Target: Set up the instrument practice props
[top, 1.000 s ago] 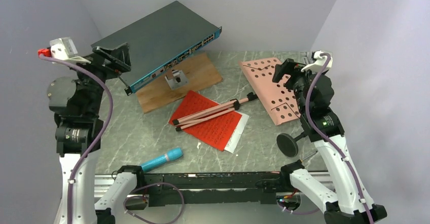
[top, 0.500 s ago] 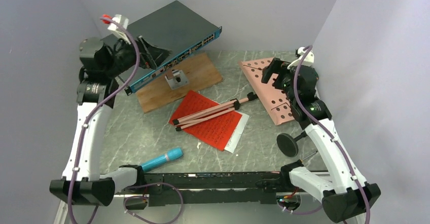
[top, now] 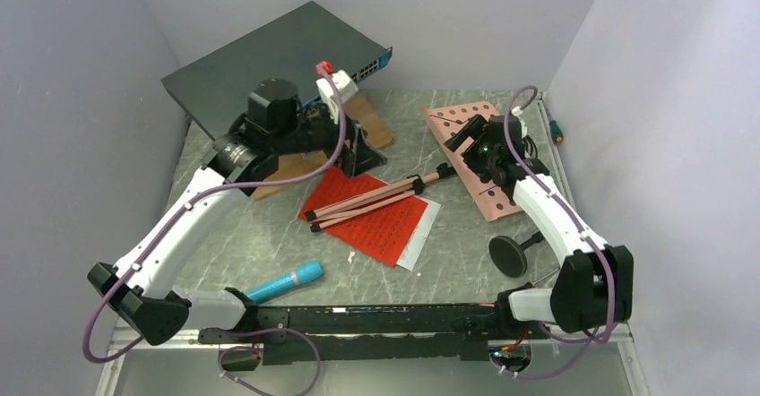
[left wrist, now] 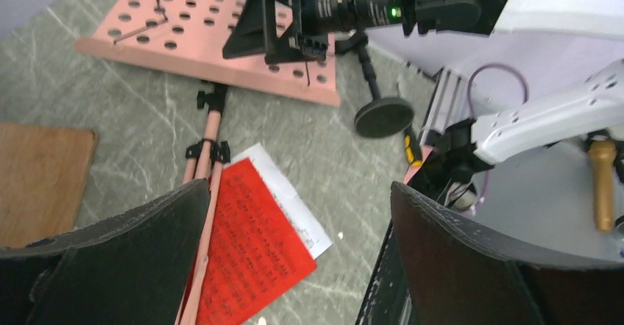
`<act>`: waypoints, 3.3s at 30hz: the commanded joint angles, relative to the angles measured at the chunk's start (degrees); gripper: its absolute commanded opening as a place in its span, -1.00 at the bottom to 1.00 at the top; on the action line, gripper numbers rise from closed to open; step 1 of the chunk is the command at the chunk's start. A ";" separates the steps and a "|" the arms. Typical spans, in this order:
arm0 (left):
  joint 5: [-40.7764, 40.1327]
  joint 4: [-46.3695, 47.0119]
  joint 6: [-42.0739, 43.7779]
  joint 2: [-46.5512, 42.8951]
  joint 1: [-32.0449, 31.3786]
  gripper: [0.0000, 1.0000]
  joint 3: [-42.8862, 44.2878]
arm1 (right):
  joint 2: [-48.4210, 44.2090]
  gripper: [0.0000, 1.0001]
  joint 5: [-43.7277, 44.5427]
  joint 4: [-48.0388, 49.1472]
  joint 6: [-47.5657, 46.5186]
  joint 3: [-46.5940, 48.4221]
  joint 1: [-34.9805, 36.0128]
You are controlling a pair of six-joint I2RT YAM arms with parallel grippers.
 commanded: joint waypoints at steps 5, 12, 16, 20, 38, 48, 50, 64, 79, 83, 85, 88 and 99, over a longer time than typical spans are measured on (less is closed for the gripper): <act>-18.43 -9.22 10.79 0.61 -9.43 0.98 0.41 | 8.04 0.87 1.43 1.57 -2.99 5.60 0.98; -23.52 -7.78 12.00 0.40 -13.70 0.98 -2.84 | 17.64 0.53 3.68 -3.40 -30.68 14.97 2.96; -23.42 -6.35 10.88 1.59 -14.28 0.98 -3.64 | 21.38 0.44 11.06 -4.82 -37.48 17.86 8.01; -24.01 -7.45 10.88 3.37 -14.96 0.98 -2.91 | 24.56 0.35 16.50 -5.22 -42.16 19.39 10.82; -25.34 -4.82 10.92 5.15 -16.75 0.98 -5.09 | 24.10 0.42 8.03 -2.57 -31.49 18.57 10.35; -26.36 -0.76 6.53 2.02 -17.37 0.98 -7.05 | 29.32 0.45 25.46 -25.77 19.71 27.98 16.12; -26.64 -0.55 6.35 1.51 -17.67 0.98 -7.18 | 32.02 0.46 26.58 -31.75 25.22 30.99 16.44; -27.45 -0.54 6.22 -1.03 -19.57 0.98 -7.35 | 41.36 0.23 33.42 -38.20 39.50 34.54 16.72; -29.21 -0.69 7.18 -2.15 -19.61 0.98 -7.52 | 48.24 -0.26 35.87 -29.37 44.24 29.84 17.30; -29.10 -0.30 6.55 -3.16 -19.53 0.98 -7.80 | 46.98 -0.42 35.43 -25.18 43.87 26.19 17.50; -29.15 0.43 6.16 -4.31 -19.54 0.98 -8.27 | 45.36 -0.51 36.15 -22.82 43.67 23.85 17.80; -31.43 2.49 6.26 -6.42 -19.60 0.98 -10.17 | 42.01 -0.67 36.23 -22.75 44.55 22.32 17.83; -40.60 5.55 7.28 -8.86 -19.60 0.98 -13.38 | 23.76 -1.00 35.27 -18.72 33.64 23.29 18.19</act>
